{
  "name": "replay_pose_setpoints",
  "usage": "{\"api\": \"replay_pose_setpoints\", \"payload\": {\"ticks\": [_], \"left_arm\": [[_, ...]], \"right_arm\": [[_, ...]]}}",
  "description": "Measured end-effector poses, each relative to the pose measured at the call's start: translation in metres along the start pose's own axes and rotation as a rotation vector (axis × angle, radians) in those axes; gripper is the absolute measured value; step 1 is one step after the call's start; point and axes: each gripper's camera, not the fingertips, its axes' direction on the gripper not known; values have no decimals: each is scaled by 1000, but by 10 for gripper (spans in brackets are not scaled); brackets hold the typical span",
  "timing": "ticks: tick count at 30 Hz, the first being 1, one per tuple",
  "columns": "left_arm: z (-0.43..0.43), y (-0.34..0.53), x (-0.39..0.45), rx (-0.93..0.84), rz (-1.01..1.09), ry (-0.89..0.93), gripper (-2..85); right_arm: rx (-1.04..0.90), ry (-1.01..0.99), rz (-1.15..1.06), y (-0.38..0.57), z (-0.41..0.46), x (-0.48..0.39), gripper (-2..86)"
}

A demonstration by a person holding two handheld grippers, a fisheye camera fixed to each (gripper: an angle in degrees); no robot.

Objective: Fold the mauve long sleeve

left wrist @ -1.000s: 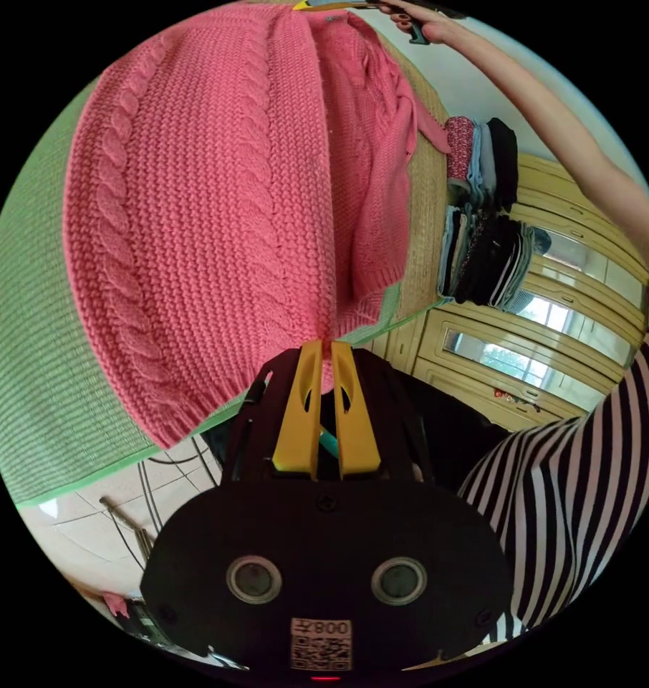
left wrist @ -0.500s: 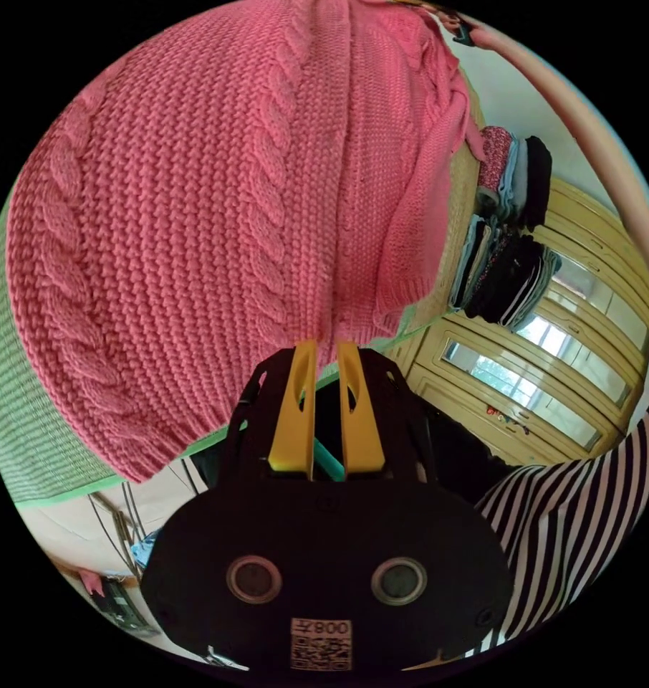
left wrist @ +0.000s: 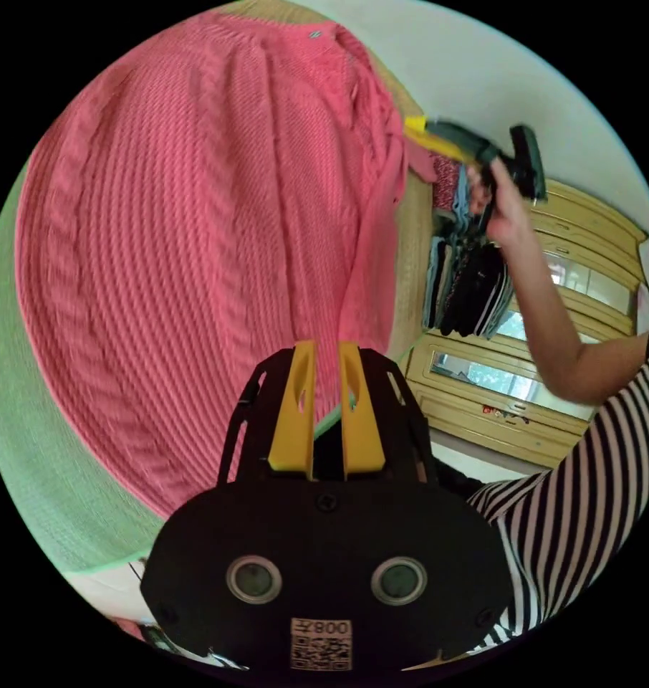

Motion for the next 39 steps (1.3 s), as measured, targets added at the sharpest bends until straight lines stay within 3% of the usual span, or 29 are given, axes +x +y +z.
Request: {"api": "replay_pose_setpoints", "payload": {"ticks": [12, 19, 24, 35, 39], "left_arm": [[-10, -187, 98, -39, 344, -80, 71], [-17, -263, 142, 25, 350, -28, 72], [-30, -317, 153, 89, 209, -21, 80], [-82, -374, 181, 229, 102, -154, 41], [-107, -385, 194, 247, 124, -97, 24]], "right_arm": [[5, -28, 358, 184, 19, 134, 93], [12, -74, 415, 245, 47, 185, 94], [33, -116, 412, 274, 62, 204, 90], [76, -189, 418, 333, 89, 248, 86], [79, -189, 412, 348, 97, 256, 88]]}}
